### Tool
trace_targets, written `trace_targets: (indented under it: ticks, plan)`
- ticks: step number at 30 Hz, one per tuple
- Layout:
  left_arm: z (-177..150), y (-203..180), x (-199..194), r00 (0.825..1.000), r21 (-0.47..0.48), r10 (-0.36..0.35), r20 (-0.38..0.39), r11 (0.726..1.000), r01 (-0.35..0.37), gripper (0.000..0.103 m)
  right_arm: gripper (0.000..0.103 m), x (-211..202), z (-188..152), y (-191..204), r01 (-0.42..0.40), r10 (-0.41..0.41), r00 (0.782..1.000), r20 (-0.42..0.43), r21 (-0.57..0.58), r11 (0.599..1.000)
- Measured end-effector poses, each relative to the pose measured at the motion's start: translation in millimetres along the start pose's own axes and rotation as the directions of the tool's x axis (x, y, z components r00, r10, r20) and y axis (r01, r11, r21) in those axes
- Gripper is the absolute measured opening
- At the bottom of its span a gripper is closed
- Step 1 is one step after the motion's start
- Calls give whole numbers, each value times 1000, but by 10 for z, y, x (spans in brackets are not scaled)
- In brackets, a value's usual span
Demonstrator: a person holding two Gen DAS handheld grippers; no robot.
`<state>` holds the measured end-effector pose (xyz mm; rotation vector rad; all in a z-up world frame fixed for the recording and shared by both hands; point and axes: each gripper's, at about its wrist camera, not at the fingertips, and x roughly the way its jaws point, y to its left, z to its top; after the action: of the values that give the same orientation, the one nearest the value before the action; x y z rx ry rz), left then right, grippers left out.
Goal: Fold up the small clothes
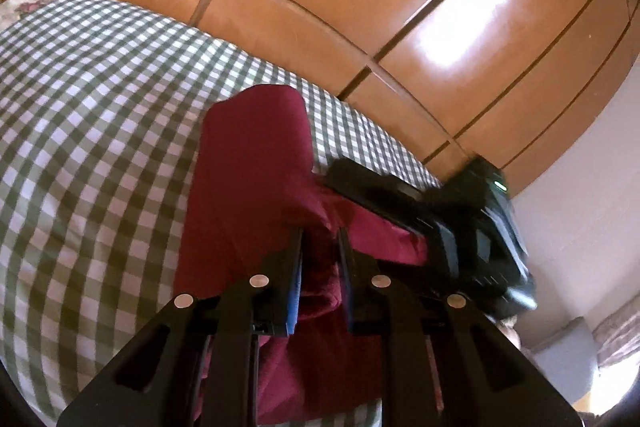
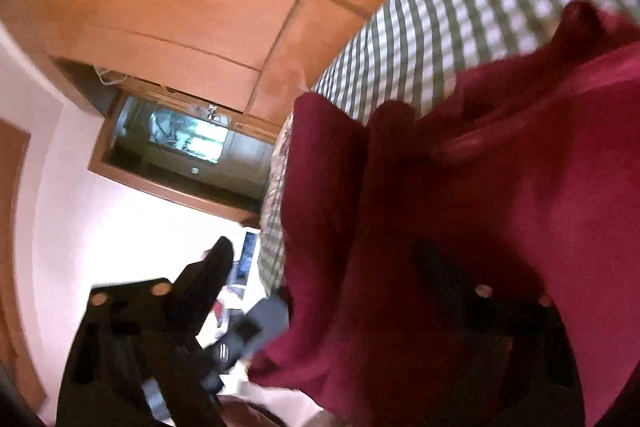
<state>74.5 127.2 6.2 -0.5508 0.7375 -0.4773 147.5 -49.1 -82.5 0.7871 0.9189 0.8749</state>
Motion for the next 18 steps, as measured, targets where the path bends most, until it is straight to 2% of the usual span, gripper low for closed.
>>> trace_targets:
  ticks: [2, 3, 5, 6, 7, 9, 11, 12, 13, 15, 18]
  plan:
    - [-15, -17, 29, 1000, 10, -1, -7, 1000, 1, 16, 75, 135, 73, -43, -24, 25, 999, -32, 33, 999]
    - [-26, -32, 38, 1000, 17, 0, -10, 1000, 0, 16, 69, 199, 102, -48, -27, 29, 999, -47, 35, 999]
    - [-40, -62, 53, 1000, 37, 10, -13, 999, -10, 16, 47, 292, 157, -73, -7, 9, 998, -61, 37, 999]
    - [-47, -71, 49, 1000, 45, 10, -14, 999, -9, 16, 29, 313, 188, -85, -3, 5, 998, -67, 34, 999]
    - [-51, -87, 44, 1000, 53, 5, -17, 999, -4, 16, 24, 315, 191, -101, 8, -5, 998, -69, 33, 999]
    - [-68, -151, -4, 1000, 85, 1, -14, 996, 1, 16, 20, 282, 185, -123, -6, 8, 998, -57, 36, 999]
    - [-91, -219, -101, 999, 111, -52, 8, 993, 51, 18, 19, 161, 160, -108, 9, -9, 999, -31, 15, 1000]
    - [-96, -249, -155, 997, 119, -79, 19, 990, 76, 31, 19, 78, 154, -94, 2, -2, 1000, -19, 7, 1000]
    - [-98, -277, -230, 994, 126, -101, 46, 988, 94, 51, 19, 4, 149, -80, -5, 5, 1000, -7, 1, 1000]
    - [-77, -314, -417, 982, 141, -134, 131, 983, 115, 67, 19, -172, 155, -16, -20, 21, 999, 26, -20, 1000]
    - [16, -297, -646, 962, 134, -145, 231, 984, 117, 72, 19, -480, 187, 53, -46, 49, 996, 74, -47, 998]
